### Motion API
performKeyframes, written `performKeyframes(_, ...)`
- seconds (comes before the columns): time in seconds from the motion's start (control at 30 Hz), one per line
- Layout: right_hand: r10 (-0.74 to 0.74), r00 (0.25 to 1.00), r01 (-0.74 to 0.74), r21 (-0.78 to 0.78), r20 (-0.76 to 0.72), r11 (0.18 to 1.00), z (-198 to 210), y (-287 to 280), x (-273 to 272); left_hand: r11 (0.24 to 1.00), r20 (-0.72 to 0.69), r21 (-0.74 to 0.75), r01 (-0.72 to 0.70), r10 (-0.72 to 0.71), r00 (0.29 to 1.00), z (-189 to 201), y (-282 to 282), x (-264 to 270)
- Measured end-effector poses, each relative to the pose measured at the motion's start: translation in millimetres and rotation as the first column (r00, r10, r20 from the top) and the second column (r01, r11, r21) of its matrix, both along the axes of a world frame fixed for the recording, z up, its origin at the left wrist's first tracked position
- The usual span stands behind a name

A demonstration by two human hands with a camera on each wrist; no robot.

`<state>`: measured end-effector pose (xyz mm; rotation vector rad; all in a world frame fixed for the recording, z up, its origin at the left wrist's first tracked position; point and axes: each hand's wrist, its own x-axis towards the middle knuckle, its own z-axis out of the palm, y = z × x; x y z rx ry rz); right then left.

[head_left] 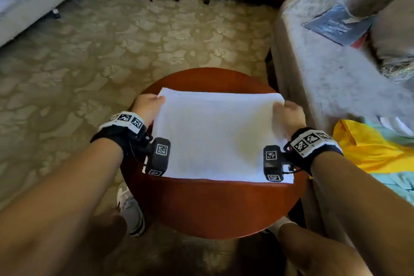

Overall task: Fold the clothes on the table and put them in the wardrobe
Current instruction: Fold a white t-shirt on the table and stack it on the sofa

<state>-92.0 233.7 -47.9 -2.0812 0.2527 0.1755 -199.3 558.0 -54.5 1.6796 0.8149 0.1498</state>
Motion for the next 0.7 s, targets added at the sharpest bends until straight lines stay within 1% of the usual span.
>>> performKeyframes(0.03, 0.014, 1.000, -0.015, -0.065, -0.013, 0.998, -12.4, -1.3, 3.9, 0.998, -0.073, 0.061, 0.000, 0.005, 0.997, -15.1, 7.0, 2.7)
performKeyframes(0.07, 0.028, 0.999, -0.030, -0.074, -0.025, 0.997, -21.6, -2.3, 6.5, 0.997, -0.101, 0.082, -0.001, 0.009, 0.995, -25.2, 11.2, 4.1)
performKeyframes(0.17, -0.018, 0.999, 0.018, 0.007, -0.026, 1.000, -29.0, -2.4, 13.1, 0.997, -0.074, 0.063, -0.044, 0.048, 0.996, -24.7, 11.8, 8.6)
performKeyframes(0.27, -0.016, 0.999, 0.014, 0.047, 0.044, 0.999, -19.1, -0.7, 12.8, 0.994, 0.008, 0.099, -0.052, 0.052, 0.999, -13.7, 9.8, 11.2)
performKeyframes(0.37, -0.028, 0.993, 0.010, 0.161, 0.112, 0.987, -15.0, 1.9, 10.0, 0.989, 0.139, 0.115, -0.093, 0.077, 0.987, -9.2, 9.2, 13.0)
performKeyframes(0.47, -0.076, 0.993, 0.049, 0.259, 0.094, 0.965, -13.6, 3.7, 13.3, 0.977, 0.198, 0.182, -0.115, 0.079, 0.977, -10.8, 10.0, 15.7)
performKeyframes(0.53, -0.068, 0.995, 0.045, 0.265, 0.079, 0.963, -14.4, 5.8, 18.4, 0.970, 0.178, 0.215, -0.111, 0.073, 0.981, -17.2, 11.8, 18.9)
performKeyframes(0.63, -0.033, 0.999, 0.026, 0.243, 0.024, 0.970, -23.3, 8.2, 27.8, 0.960, 0.067, 0.269, -0.077, 0.061, 0.996, -27.2, 12.1, 24.4)
performKeyframes(0.7, -0.004, 0.999, 0.014, 0.272, -0.035, 0.962, -22.3, 9.5, 31.9, 0.963, 0.044, 0.258, -0.075, 0.066, 0.997, -26.7, 13.0, 29.3)
